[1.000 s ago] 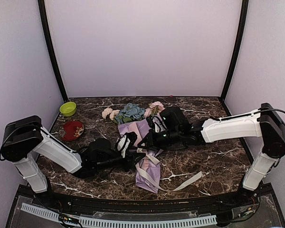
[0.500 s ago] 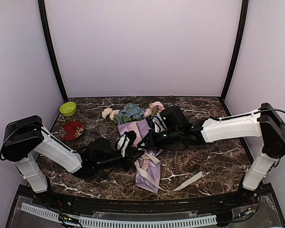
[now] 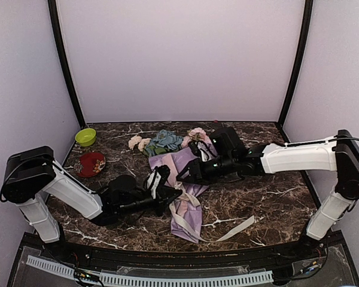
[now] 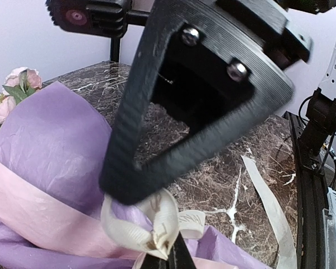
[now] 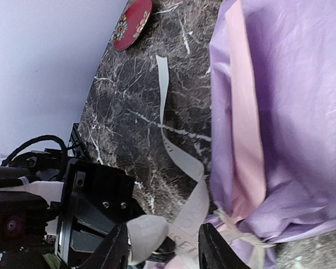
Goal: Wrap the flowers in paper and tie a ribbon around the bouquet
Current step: Cross the half-tied ribbon over the folded bouquet.
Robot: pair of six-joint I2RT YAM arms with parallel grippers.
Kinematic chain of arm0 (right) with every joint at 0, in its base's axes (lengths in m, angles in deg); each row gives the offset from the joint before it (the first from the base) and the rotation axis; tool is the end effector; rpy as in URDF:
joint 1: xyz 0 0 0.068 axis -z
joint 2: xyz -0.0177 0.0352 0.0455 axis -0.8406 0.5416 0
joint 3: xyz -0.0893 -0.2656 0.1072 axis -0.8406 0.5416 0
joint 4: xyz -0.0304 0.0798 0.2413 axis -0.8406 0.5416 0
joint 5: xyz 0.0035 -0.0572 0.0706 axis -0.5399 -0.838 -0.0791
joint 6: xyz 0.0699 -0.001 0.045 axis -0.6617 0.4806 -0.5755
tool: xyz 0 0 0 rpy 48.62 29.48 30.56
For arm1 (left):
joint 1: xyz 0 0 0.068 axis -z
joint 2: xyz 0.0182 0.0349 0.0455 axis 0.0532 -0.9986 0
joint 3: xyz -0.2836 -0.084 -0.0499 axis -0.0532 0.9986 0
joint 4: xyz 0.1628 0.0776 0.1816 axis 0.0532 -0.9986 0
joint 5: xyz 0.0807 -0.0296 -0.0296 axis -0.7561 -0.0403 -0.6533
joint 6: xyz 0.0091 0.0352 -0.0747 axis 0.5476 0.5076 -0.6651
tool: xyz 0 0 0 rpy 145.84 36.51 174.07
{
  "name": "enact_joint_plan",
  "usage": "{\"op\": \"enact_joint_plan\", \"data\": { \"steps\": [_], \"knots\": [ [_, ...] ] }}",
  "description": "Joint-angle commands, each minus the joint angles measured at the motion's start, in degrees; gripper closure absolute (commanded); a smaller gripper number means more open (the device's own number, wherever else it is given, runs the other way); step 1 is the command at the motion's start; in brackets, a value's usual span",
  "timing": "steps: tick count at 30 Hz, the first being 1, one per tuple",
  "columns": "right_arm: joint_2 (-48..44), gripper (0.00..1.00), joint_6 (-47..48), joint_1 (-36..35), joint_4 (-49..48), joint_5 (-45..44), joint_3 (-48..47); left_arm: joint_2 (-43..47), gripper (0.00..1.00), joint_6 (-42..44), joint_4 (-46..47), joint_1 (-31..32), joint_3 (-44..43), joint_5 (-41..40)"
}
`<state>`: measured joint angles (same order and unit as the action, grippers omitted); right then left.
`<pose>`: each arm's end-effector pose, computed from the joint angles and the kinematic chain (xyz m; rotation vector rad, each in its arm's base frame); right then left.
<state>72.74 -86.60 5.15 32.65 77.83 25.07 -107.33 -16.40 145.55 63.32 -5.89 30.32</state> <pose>0.2161 0.3235 0.2391 -0.4320 2.4621 1.2831 0.1712 -0.3041 0.1905 0.7884 1.5572 -0.9204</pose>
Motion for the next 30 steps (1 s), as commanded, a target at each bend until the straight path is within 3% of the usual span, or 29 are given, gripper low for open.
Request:
{"op": "enact_joint_plan", "data": {
  "steps": [1,7,10,15,22,30],
  "knots": [
    [-1.00,0.59,8.68,4.93,5.08,5.16,0.64,0.11,1.00,-0.82,3.74,0.07,1.31,1.14],
    [4.16,0.82,16.03,6.38,10.69,6.86,-2.12,0.21,1.00,-0.88,3.48,0.11,1.64,1.15],
    [6.92,0.86,18.73,6.50,12.41,7.88,-3.15,0.37,1.00,-0.75,2.89,0.10,1.44,1.38],
    [7.86,0.95,21.51,6.29,7.87,18.91,-1.77,0.31,1.00,-0.37,2.34,0.11,1.32,1.03],
    [6.82,0.95,18.38,6.10,-3.93,28.81,3.45,-0.39,1.00,-0.48,2.06,0.11,0.52,1.21],
    [9.50,0.93,16.99,5.90,-6.63,31.91,3.63,-1.00,1.00,-0.59,1.13,0.11,-0.38,1.97]
  ]
}}
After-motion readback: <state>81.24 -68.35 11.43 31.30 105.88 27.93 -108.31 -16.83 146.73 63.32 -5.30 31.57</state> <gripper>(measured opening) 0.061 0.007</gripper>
